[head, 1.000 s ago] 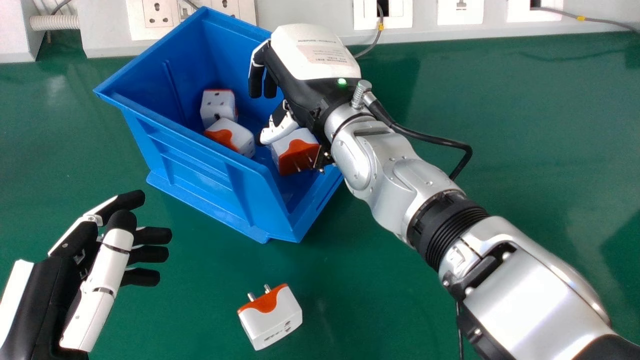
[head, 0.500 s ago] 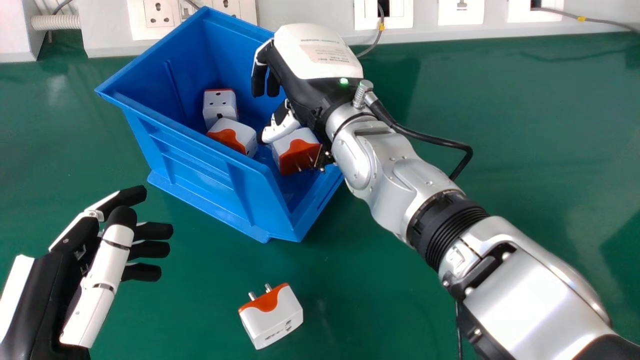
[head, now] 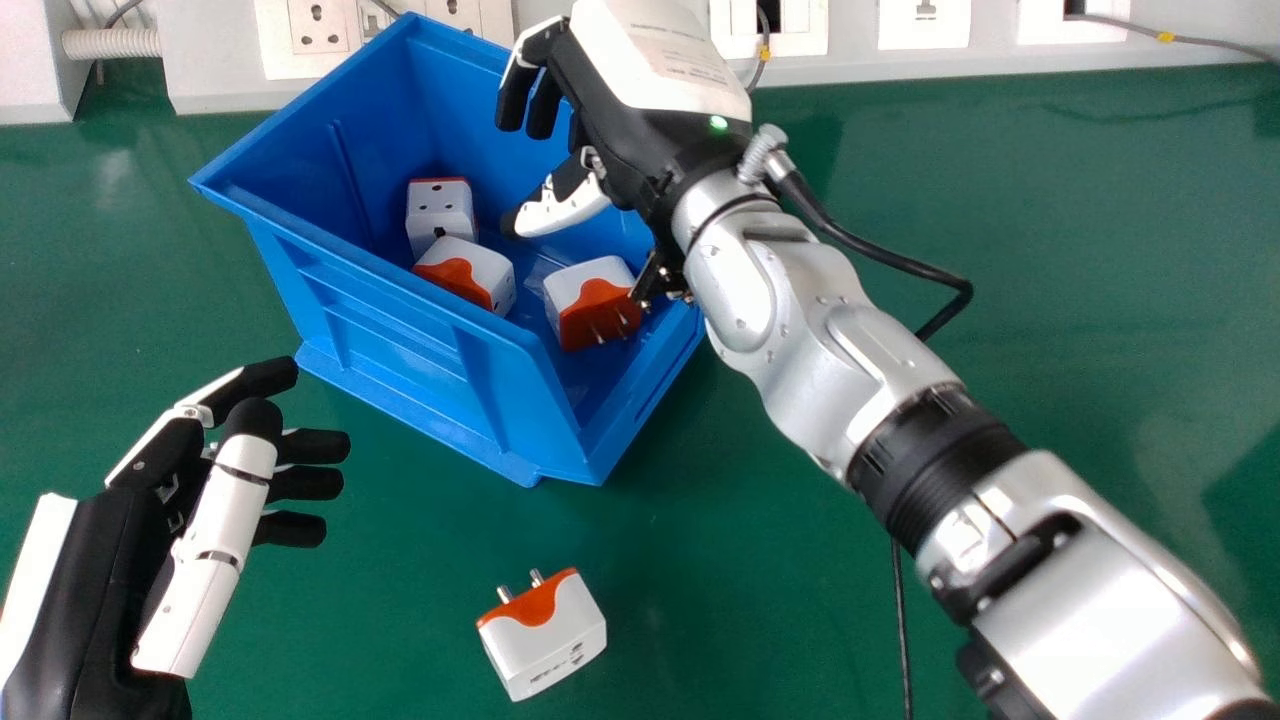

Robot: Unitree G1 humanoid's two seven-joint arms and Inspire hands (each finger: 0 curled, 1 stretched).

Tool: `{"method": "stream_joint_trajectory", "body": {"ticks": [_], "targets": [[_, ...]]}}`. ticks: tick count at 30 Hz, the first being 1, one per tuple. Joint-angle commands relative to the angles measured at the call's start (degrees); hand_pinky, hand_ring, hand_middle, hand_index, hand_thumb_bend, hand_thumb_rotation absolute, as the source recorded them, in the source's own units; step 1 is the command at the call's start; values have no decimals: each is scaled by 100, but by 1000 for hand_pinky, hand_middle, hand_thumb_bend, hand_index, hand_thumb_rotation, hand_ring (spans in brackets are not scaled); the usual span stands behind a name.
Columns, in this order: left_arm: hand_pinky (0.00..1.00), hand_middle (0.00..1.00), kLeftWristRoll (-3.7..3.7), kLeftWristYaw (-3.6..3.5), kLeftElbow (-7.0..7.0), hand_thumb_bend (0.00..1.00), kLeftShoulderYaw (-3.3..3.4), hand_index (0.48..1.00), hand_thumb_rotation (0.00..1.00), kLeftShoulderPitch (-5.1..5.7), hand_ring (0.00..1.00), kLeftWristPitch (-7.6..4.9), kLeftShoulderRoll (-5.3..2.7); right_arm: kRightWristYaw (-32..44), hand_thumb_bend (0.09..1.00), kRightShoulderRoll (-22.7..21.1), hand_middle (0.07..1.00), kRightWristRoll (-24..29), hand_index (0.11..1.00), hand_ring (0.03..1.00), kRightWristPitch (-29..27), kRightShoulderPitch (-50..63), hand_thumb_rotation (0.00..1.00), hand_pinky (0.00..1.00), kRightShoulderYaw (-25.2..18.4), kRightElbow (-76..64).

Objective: Pick all objects and put in blue box

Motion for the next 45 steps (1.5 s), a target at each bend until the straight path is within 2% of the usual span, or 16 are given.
{"method": "stream_joint_trajectory", "body": {"ticks": [1,4,5,6,7,8,12,16,19,26,31,36,41,45], "targets": [[568,655,9,39,-40,395,33,796,799,-49,636,2,39,83,484,-120,588,42,529,472,181,170,0,334,-150,-806],[567,655,12,44,-32,394,52,796,799,-117,635,67,54,215,482,-292,626,-82,522,490,407,612,0,348,-178,-1710],[567,655,13,46,-29,395,56,796,799,-127,634,78,55,265,473,-391,660,-159,561,536,473,811,0,367,-172,-2088],[567,655,17,48,-16,395,60,796,799,-147,634,87,59,302,473,-496,660,-233,561,536,512,996,0,367,-167,-2420],[567,654,20,51,2,396,62,796,799,-169,634,91,61,325,514,-621,692,-299,599,588,516,1190,0,427,-169,-2723],[567,654,23,53,13,396,64,796,799,-184,634,95,62,347,514,-705,692,-340,599,588,526,1322,0,427,-170,-2932],[569,652,18,52,110,402,114,794,799,-305,632,123,102,397,632,-1031,829,-437,763,777,476,1867,27,656,-277,-3624],[570,651,25,60,181,404,148,794,798,-418,631,170,124,503,670,-1260,889,-361,833,851,431,2473,50,745,-436,-4365],[571,649,33,74,195,407,162,793,798,-484,631,232,138,640,692,-1368,907,-394,854,875,534,3155,42,779,-520,-5144],[571,647,75,132,40,412,120,792,798,-546,632,436,157,1193,715,-1540,912,-597,856,889,978,4825,41,800,-685,-6823],[572,646,94,140,-81,425,91,792,798,-550,633,560,175,1445,705,-1643,914,-590,858,901,967,5787,74,819,-850,-7565],[573,647,118,111,-174,437,94,793,799,-523,636,622,207,1379,698,-1763,912,-425,857,901,550,6575,82,822,-1078,-8002],[573,648,137,86,-229,444,103,793,799,-491,637,624,251,1027,697,-1762,889,-401,833,877,-68,7141,79,799,-1204,-8002],[574,650,151,83,-277,454,99,793,801,-463,639,640,264,855,696,-1658,831,-418,771,811,-296,7461,77,715,-1275,-7956]]}}
